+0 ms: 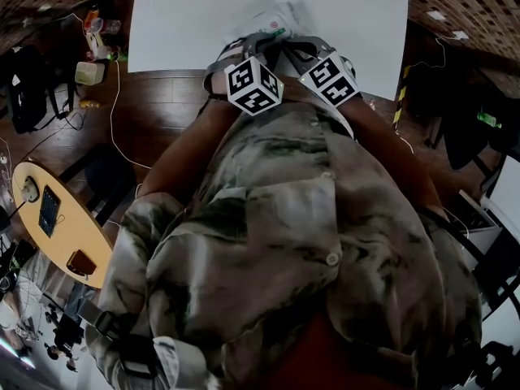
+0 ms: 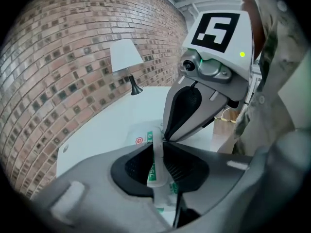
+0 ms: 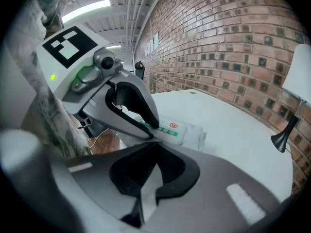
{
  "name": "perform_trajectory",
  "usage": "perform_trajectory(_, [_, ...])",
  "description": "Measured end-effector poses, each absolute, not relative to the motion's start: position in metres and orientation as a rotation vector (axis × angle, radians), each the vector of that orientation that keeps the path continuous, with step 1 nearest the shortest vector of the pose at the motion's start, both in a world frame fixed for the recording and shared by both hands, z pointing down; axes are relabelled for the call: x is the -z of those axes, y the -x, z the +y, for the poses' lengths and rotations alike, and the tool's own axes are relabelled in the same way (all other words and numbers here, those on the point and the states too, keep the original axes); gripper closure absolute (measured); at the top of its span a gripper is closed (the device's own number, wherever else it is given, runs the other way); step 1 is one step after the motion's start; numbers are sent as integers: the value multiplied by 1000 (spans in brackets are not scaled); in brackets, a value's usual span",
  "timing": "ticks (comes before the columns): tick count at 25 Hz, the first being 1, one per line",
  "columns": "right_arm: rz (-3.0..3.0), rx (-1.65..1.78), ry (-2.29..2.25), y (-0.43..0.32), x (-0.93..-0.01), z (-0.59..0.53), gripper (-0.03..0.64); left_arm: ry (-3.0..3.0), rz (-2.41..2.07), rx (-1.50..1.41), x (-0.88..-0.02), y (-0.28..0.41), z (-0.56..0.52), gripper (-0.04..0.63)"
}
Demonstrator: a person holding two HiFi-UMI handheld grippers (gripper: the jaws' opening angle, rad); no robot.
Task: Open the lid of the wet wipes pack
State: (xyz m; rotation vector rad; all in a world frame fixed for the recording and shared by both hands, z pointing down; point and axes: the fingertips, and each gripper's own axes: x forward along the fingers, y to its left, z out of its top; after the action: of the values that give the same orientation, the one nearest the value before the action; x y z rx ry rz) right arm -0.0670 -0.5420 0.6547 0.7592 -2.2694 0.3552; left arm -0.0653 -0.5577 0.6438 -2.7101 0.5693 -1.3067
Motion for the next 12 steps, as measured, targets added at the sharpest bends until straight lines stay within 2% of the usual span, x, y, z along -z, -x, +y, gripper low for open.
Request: perform_trajectory(12, [-2285,-386,-737,68,-655,-542,618,2915,532,1267,-631,70,-560,565])
